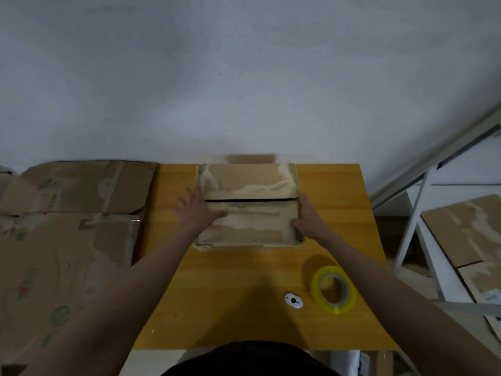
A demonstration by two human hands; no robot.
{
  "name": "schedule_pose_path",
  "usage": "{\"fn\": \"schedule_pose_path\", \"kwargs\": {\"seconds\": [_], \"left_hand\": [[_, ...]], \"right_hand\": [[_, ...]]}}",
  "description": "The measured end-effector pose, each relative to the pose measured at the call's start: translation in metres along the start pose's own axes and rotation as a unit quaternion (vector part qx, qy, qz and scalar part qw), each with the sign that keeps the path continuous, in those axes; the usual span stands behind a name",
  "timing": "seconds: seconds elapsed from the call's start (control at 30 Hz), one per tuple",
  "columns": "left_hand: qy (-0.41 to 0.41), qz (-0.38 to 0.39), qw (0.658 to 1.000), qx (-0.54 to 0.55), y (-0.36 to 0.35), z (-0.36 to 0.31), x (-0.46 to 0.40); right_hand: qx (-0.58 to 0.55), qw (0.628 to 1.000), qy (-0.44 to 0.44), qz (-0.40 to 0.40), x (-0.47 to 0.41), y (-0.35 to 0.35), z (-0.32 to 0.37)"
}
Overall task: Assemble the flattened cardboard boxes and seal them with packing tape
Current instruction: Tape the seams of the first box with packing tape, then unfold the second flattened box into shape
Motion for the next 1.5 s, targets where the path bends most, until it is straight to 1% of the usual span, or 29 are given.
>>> {"fn": "schedule_pose_path", "kwargs": {"seconds": [0.07, 0.13, 0.2, 0.27, 0.33, 0.43, 0.57, 0.63, 0.7, 0.73, 0.8, 0.87, 0.93, 1.0, 1.1, 1.23, 1.33, 1.4, 1.5], "left_hand": [[0.019, -0.006, 0.996, 0.086, -0.006, 0.014, 0.006], [0.01, -0.014, 0.991, 0.132, -0.01, 0.012, 0.008], [-0.006, -0.021, 0.992, 0.127, -0.009, -0.001, 0.002], [-0.025, -0.012, 0.992, 0.126, -0.013, -0.019, -0.008], [-0.049, 0.006, 0.991, 0.127, -0.02, -0.044, -0.019], [-0.084, 0.026, 0.987, 0.133, -0.031, -0.089, -0.037], [-0.134, 0.061, 0.977, 0.157, -0.036, -0.148, -0.064], [-0.16, 0.074, 0.974, 0.142, -0.033, -0.168, -0.072], [-0.18, 0.069, 0.975, 0.107, -0.022, -0.176, -0.075], [-0.189, 0.059, 0.976, 0.085, -0.014, -0.177, -0.073], [-0.21, 0.025, 0.977, 0.022, 0.005, -0.174, -0.066], [-0.224, -0.014, 0.974, -0.039, 0.027, -0.163, -0.054], [-0.219, -0.05, 0.972, -0.068, 0.049, -0.144, -0.039], [-0.199, -0.074, 0.974, -0.081, 0.069, -0.118, -0.02], [-0.143, -0.108, 0.98, -0.088, 0.096, -0.066, 0.019], [-0.057, -0.139, 0.984, -0.097, 0.122, 0.015, 0.088], [-0.001, -0.159, 0.985, -0.072, 0.132, 0.073, 0.139], [0.026, -0.17, 0.983, -0.06, 0.136, 0.108, 0.166], [0.053, -0.167, 0.982, -0.072, 0.138, 0.153, 0.195]], "right_hand": [[-0.015, 1.0, -0.005, -0.015, -0.001, 0.0, -0.002], [-0.007, 1.0, -0.002, -0.018, -0.004, 0.0, -0.004], [0.001, 1.0, 0.002, -0.027, -0.007, 0.006, -0.008], [0.001, 0.998, -0.013, -0.059, -0.011, 0.022, -0.02], [-0.003, 0.994, -0.036, -0.099, -0.016, 0.047, -0.033], [0.007, 0.988, -0.069, -0.139, -0.021, 0.089, -0.047], [0.059, 0.975, -0.124, -0.174, -0.034, 0.144, -0.065], [0.087, 0.965, -0.141, -0.203, -0.036, 0.165, -0.067], [0.14, 0.95, -0.145, -0.24, -0.031, 0.176, -0.058], [0.171, 0.941, -0.138, -0.258, -0.027, 0.177, -0.045], [0.206, 0.933, -0.091, -0.279, -0.018, 0.171, -0.01], [0.215, 0.939, -0.037, -0.267, -0.014, 0.154, 0.029], [0.228, 0.943, 0.007, -0.243, -0.012, 0.13, 0.067], [0.252, 0.942, 0.062, -0.215, -0.005, 0.1, 0.105], [0.269, 0.936, 0.144, -0.177, 0.011, 0.047, 0.156], [0.293, 0.923, 0.21, -0.137, 0.034, -0.028, 0.2], [0.305, 0.915, 0.244, -0.102, 0.055, -0.083, 0.224], [0.299, 0.914, 0.259, -0.084, 0.07, -0.116, 0.237], [0.297, 0.909, 0.285, -0.071, 0.089, -0.158, 0.254]]}}
Point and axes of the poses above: each hand's wrist, its own x-axis away from the middle knuckle, its own y-axis out of the back of the hand, z = x × y, the point moved 10 cm from there along -x, towards the middle knuckle, and after that the axes turned 14 degrees about -y, right-handed, at the moved point
